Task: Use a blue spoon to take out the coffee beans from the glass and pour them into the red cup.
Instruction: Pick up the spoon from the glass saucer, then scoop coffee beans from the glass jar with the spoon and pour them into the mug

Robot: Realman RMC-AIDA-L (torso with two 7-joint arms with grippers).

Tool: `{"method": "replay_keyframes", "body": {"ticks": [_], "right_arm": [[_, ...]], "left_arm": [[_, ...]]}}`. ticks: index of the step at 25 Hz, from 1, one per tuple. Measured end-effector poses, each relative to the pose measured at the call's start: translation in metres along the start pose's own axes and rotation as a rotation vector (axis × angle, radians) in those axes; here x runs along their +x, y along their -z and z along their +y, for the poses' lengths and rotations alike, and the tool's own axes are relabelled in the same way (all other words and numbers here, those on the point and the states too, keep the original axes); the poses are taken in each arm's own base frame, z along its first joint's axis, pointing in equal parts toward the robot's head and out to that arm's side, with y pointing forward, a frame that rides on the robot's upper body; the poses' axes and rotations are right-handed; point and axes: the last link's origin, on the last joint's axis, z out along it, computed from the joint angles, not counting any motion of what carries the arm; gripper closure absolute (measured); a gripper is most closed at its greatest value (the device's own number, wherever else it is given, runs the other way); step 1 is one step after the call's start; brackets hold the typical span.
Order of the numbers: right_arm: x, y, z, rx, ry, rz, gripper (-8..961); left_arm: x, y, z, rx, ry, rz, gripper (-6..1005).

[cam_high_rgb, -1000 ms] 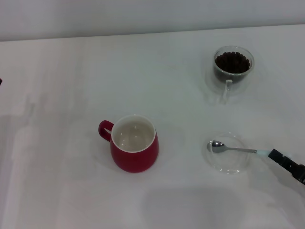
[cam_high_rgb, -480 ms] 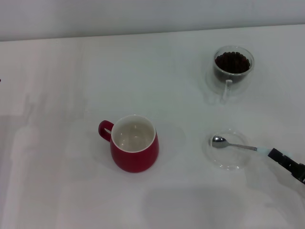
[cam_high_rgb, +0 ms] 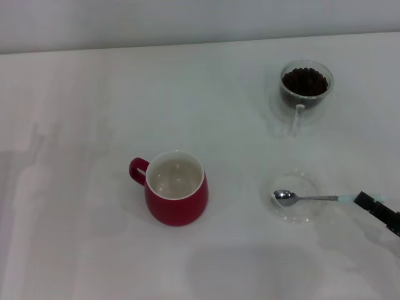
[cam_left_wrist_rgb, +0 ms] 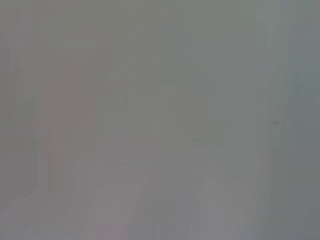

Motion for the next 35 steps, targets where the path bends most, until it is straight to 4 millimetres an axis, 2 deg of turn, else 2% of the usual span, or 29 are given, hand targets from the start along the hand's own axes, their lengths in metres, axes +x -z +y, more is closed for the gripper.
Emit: {"method": "replay_keyframes", "body": {"ticks": [9, 17, 24, 35], "right_arm": [[-0.004, 0.001, 0.003, -0.025, -0.001, -0.011, 808], [-0.016, 0.002, 0.007, -0.069, 0.000, -0.029, 808], [-0.043, -0.018, 0.015, -0.147, 0.048, -0.045, 808], [-0.102, -0.063, 0.025, -0.191, 0.200, -0.094, 807]], "left_arm": [[0.000, 0.000, 0.000, 0.000, 0.000, 0.002, 110], [0.000, 0.000, 0.001, 0.000, 0.004, 0.002, 110], [0.000, 0.001, 0.002, 0.001, 0.008, 0.001, 110], [0.000, 0.002, 0.001, 0.002, 0.009, 0.001, 110]]}}
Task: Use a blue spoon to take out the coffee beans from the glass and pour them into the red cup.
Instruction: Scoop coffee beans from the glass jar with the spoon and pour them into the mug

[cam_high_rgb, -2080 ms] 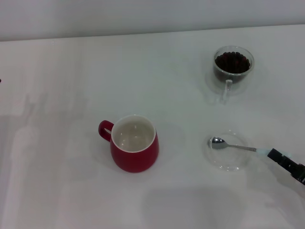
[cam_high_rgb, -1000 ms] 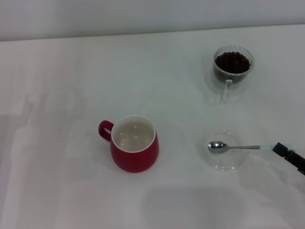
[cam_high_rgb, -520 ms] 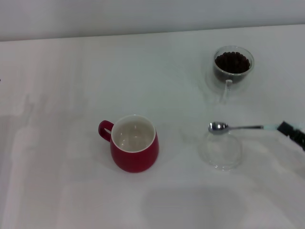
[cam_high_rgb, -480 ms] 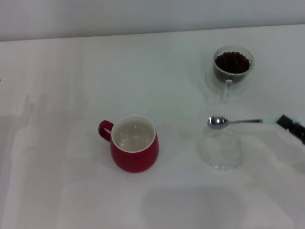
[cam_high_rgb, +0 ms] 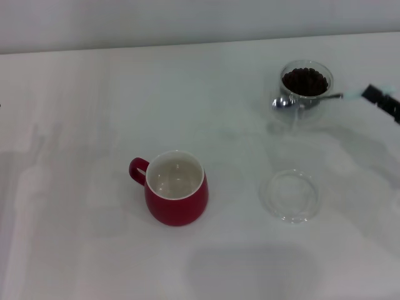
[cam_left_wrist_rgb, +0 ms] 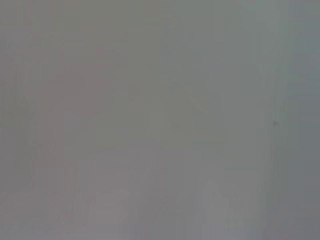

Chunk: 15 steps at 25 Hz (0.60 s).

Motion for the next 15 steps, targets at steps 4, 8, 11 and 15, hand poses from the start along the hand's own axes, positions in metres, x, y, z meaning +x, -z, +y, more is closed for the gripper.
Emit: {"method": "replay_keyframes", "body": {"ticks": [4, 8, 11, 15], "right_arm": [[-0.018, -0.014, -0.002, -0.004, 0.070, -0.007, 807], [-0.035, -0.024, -0.004, 0.013, 0.140, -0.015, 807], [-0.047, -0.029, -0.006, 0.030, 0.182, -0.032, 807], [-0.056, -0.034, -0.008, 0.045, 0.203, -0.049, 809]], "left_arm": [[0.000, 0.000, 0.000, 0.000, 0.000, 0.000, 110], [0.000, 0.000, 0.000, 0.000, 0.001, 0.000, 110], [0.000, 0.000, 0.000, 0.000, 0.002, 0.000, 110], [0.000, 0.000, 0.001, -0.001, 0.003, 0.001, 110]]}}
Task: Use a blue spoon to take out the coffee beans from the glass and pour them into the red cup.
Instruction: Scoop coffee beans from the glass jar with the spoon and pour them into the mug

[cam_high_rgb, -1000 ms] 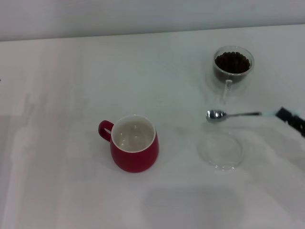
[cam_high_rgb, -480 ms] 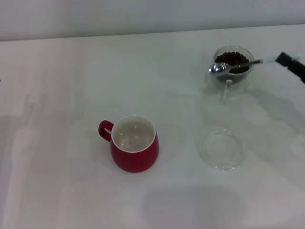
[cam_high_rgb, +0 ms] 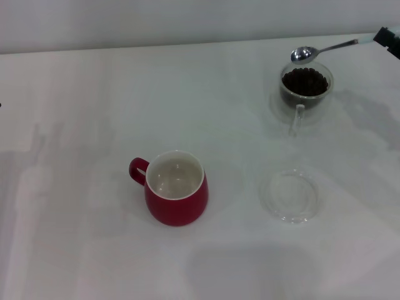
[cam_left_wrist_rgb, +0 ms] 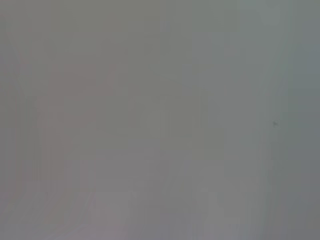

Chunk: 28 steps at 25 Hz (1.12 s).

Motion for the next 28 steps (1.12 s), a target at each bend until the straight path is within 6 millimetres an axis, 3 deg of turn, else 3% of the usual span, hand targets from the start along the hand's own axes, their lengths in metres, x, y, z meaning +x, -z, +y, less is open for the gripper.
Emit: {"method": "replay_keyframes", "body": {"ticks": [10, 28], "right_arm": [[-0.012, -0.002, -0.002, 0.005, 0.098, 0.011, 807], [0.002, -0.012, -0.014, 0.107, 0.256, 0.103, 804]], "left_arm": [[0.000, -0.001, 0.000, 0.005, 0.004, 0.002, 111], [0.000, 0.001, -0.001, 0.014, 0.007, 0.000, 111]]}}
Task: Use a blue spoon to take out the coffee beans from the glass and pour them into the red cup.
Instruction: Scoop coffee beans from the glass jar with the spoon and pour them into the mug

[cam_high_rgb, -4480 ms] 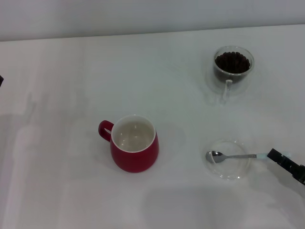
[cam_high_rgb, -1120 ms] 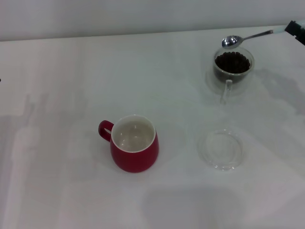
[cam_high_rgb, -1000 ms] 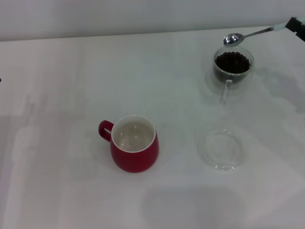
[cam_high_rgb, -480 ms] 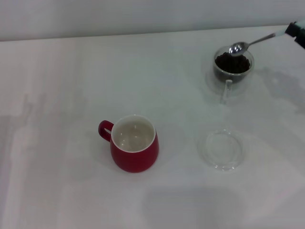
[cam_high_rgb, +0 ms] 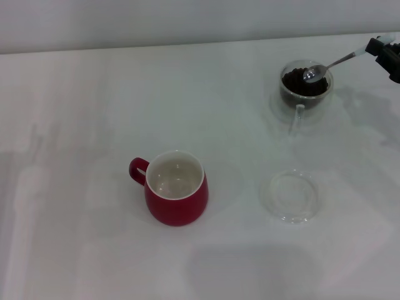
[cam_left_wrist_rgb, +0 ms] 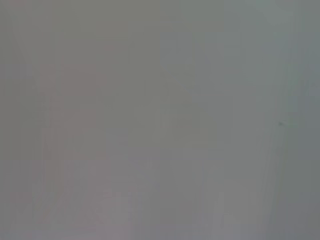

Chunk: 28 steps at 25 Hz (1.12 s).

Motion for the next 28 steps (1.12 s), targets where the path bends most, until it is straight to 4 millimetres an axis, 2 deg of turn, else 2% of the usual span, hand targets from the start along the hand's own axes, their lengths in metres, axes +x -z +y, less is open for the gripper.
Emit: {"method": "replay_keyframes", "body": {"ticks": [14, 28], "right_arm": [[0.004, -0.003, -0.005, 0.040, 0.054, 0.039, 802], [0.017, -0.006, 0.005, 0.009, 0.037, 0.071, 799]], "left_arm": [[0.000, -0.001, 0.002, -0.004, 0.006, 0.002, 110], [0.000, -0.001, 0.004, -0.004, 0.016, 0.002, 112]]}}
